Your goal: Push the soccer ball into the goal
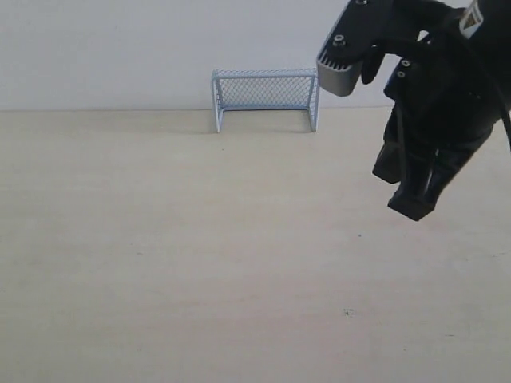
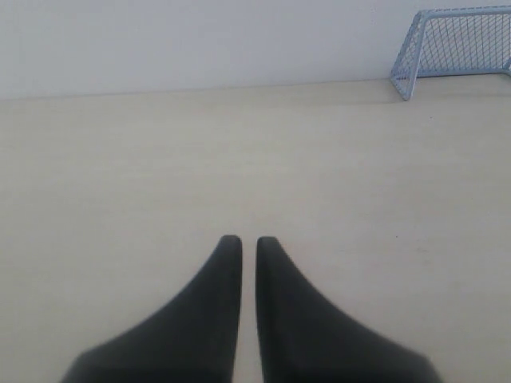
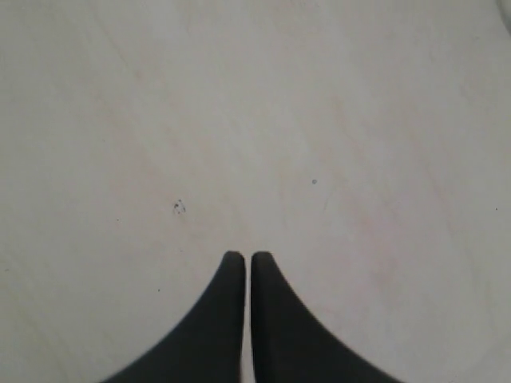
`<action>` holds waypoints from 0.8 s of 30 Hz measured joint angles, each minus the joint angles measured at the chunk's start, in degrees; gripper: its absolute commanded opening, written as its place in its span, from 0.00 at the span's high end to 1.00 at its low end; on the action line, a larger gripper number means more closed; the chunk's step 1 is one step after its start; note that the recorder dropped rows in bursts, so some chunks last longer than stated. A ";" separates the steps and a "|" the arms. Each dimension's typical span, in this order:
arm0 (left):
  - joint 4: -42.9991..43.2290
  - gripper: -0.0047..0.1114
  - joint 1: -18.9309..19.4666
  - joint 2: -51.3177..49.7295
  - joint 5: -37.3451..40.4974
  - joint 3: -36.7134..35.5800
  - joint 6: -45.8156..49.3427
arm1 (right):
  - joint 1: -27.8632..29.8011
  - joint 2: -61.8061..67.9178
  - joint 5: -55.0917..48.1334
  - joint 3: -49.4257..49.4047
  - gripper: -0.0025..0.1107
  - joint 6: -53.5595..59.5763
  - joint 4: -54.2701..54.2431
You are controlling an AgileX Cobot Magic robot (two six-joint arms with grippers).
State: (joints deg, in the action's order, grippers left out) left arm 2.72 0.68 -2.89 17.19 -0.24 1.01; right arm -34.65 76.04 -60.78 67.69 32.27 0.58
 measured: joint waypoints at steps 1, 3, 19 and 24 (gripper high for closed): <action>0.00 0.91 0.00 0.00 0.00 0.00 0.00 | 0.00 -0.60 0.20 -0.48 0.98 -0.33 0.00; 0.00 0.91 0.00 0.00 0.00 0.00 0.00 | 0.00 -2.12 0.84 -1.63 0.98 -1.25 0.00; 0.00 0.91 0.00 0.00 0.00 0.00 0.00 | 0.00 -13.39 2.81 -10.38 0.98 -8.67 2.69; 0.00 0.91 0.00 0.00 0.00 0.00 0.00 | 0.00 -17.19 3.92 -13.01 0.98 -10.56 2.97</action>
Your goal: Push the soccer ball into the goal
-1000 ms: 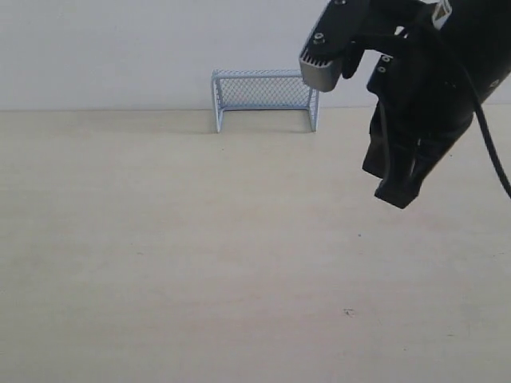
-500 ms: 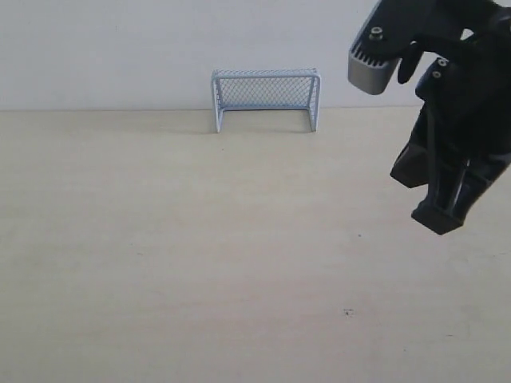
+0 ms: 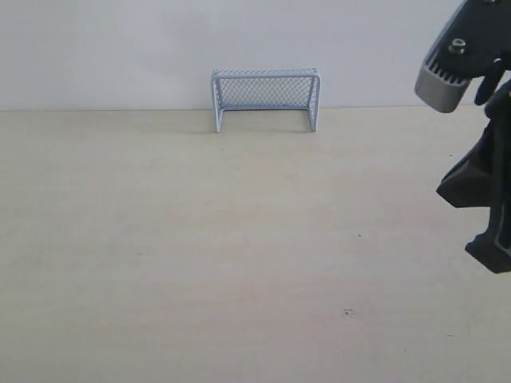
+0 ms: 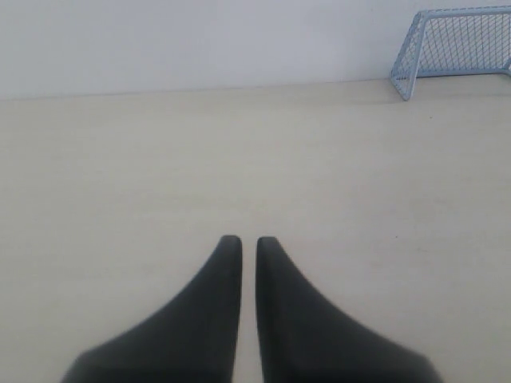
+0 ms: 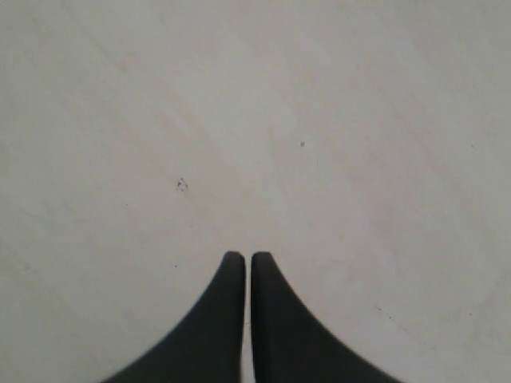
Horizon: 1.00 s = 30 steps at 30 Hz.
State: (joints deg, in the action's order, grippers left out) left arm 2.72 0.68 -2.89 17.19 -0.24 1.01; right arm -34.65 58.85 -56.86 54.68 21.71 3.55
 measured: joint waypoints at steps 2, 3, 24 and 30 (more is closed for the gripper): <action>0.00 0.91 0.00 0.00 0.00 0.00 0.00 | 0.00 -1.36 -0.01 -0.72 0.98 -0.54 0.00; 0.00 0.91 0.00 0.00 0.00 0.00 0.00 | 0.00 -2.18 -0.01 -1.10 0.98 -1.02 0.00; 0.00 0.91 0.00 0.00 0.00 0.00 0.00 | 0.00 -13.80 -1.15 -4.97 0.98 -3.86 0.00; 0.00 0.91 0.00 0.00 0.00 0.00 0.00 | 0.00 -16.44 1.58 -7.49 0.98 -4.65 0.00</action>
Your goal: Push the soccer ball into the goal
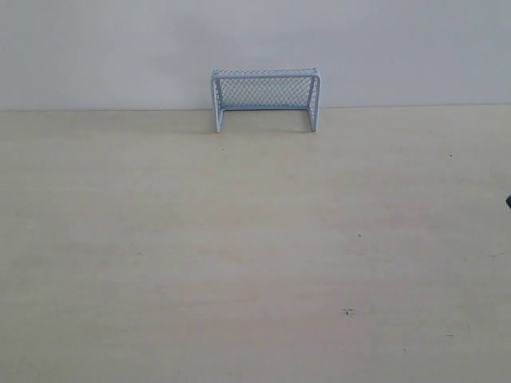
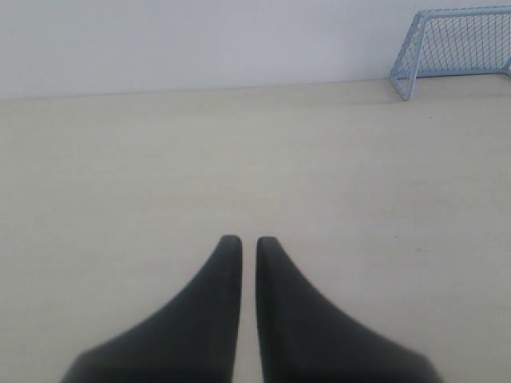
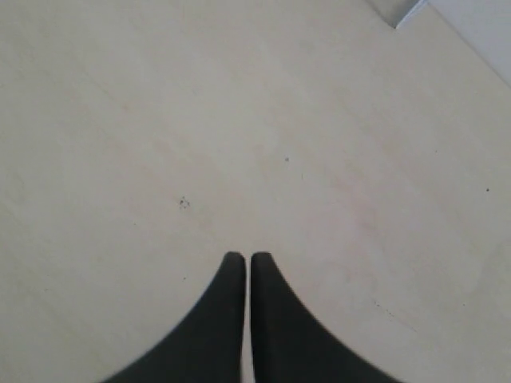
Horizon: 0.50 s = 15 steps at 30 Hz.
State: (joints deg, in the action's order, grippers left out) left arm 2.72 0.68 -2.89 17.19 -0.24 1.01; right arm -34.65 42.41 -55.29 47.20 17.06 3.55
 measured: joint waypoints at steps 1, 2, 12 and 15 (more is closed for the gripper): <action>0.00 0.91 0.00 0.00 0.00 0.00 0.00 | 0.00 -0.21 0.66 0.00 0.98 -0.11 0.00; 0.00 0.91 0.00 0.00 0.00 0.00 0.00 | 0.00 -0.35 0.95 -0.04 0.98 -0.26 0.00; 0.00 0.91 0.00 0.00 0.00 0.00 0.00 | 0.00 -0.39 1.42 -0.27 0.98 -0.64 -0.72; 0.00 0.91 0.00 0.00 0.00 0.00 0.00 | 0.00 -0.39 1.54 -0.27 0.98 -0.76 -0.72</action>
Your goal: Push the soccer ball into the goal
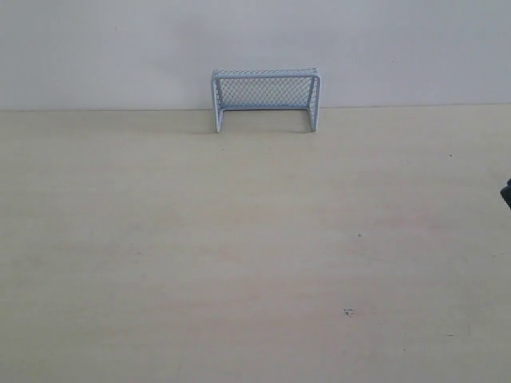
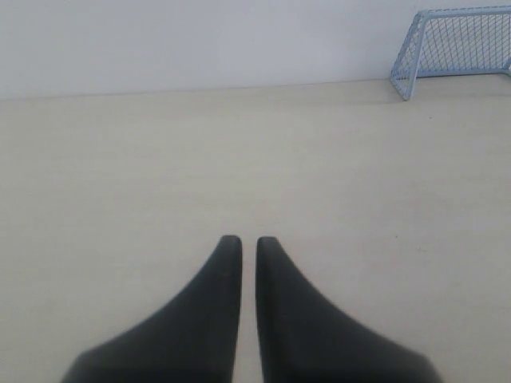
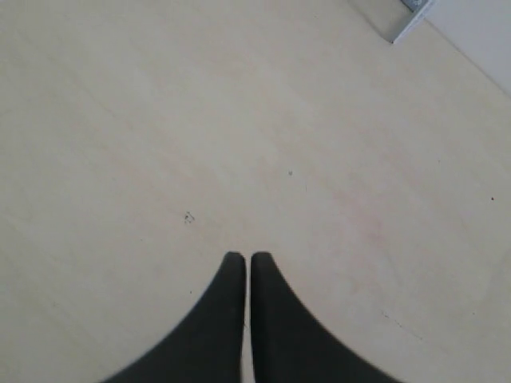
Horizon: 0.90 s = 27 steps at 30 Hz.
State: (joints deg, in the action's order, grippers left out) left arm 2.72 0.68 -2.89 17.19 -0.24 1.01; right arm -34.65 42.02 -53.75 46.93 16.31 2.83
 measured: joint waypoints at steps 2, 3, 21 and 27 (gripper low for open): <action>0.00 0.91 0.00 0.00 0.00 0.00 0.00 | 0.00 0.00 0.00 0.00 0.98 0.00 0.00; 0.00 0.91 0.00 0.00 0.00 0.00 0.00 | 0.00 0.00 0.00 0.00 0.98 0.00 0.00; 0.00 0.91 0.00 0.00 0.00 0.00 0.00 | 0.04 0.00 2.44 -0.14 0.98 -1.05 -0.09; 0.00 0.91 0.00 0.00 0.00 0.00 0.00 | 3.87 -1.61 12.41 -4.02 0.98 -3.36 -1.33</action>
State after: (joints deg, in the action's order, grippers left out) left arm 2.72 0.68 -2.89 17.19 -0.24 1.01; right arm -30.77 40.41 -41.35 42.91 12.95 1.49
